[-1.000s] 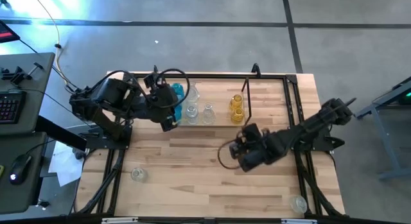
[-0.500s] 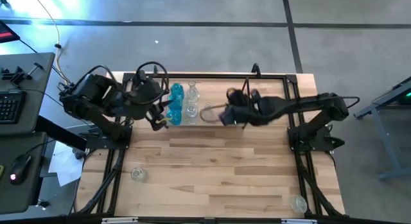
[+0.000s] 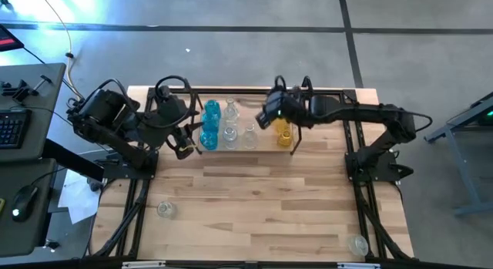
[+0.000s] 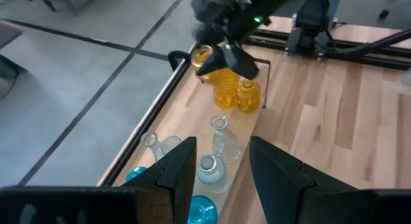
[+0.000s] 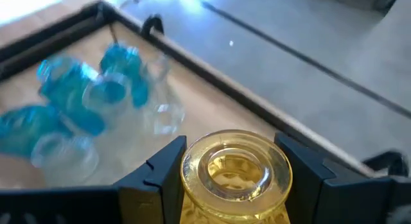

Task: Sort vases onto shelf
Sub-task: Put the yellow vase on the shelf aligned with the other yellow vases

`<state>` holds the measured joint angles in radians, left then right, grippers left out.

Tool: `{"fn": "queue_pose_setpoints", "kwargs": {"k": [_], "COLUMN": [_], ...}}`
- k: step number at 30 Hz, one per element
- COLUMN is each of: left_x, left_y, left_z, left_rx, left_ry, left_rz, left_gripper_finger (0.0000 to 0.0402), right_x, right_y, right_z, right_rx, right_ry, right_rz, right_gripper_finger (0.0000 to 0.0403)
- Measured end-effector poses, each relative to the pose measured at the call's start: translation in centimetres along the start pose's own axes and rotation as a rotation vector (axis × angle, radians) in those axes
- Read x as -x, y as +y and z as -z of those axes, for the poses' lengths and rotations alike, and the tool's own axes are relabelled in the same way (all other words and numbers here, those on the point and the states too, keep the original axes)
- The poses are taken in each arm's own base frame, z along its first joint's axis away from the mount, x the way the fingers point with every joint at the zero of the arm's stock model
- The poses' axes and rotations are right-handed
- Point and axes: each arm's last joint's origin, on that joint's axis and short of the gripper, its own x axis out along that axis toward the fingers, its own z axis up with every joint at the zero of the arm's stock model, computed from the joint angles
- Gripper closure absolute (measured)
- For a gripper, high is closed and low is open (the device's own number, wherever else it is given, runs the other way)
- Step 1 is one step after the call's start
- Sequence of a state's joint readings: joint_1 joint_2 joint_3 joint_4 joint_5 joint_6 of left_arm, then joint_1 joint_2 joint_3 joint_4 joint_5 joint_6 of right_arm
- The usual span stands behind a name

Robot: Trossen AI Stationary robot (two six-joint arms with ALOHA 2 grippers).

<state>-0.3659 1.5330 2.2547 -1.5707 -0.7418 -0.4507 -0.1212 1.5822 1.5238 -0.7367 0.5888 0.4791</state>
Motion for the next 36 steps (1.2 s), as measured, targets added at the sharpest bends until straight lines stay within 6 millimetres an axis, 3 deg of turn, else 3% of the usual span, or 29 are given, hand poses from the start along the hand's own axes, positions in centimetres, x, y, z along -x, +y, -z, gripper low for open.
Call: {"fn": "queue_pose_setpoints", "kwargs": {"k": [8,13,19,27,36], "left_x": [0.0,0.0,0.0,0.0,0.0], "left_y": [0.0,0.1,0.2,0.3,0.4], "left_z": [0.0,0.0,-0.1,-0.2,-0.2], "left_rx": [-0.017,-0.015,-0.008,0.037,0.046], "left_ry": [-0.003,-0.013,-0.031,-0.061,-0.085], "left_rz": [-0.009,-0.03,-0.067,-0.122,-0.168], "left_gripper_finger": [0.0266,0.0266,0.0266,0.0266,0.0266], "right_x": [-2.4,-5.2,-9.9,-14.2,-15.1], "right_y": [-2.4,-3.1,-2.7,-2.9,-3.0], "right_z": [-2.6,-3.0,-2.2,-0.1,0.1], "right_rx": [-0.011,0.0,0.033,0.046,0.007], "right_ry": [-0.083,-0.076,-0.045,0.071,0.081], "right_rz": [-0.039,-0.06,-0.077,-0.034,-0.047], "right_gripper_finger": [0.0235,0.0235,0.0235,0.0235,0.0235]}}
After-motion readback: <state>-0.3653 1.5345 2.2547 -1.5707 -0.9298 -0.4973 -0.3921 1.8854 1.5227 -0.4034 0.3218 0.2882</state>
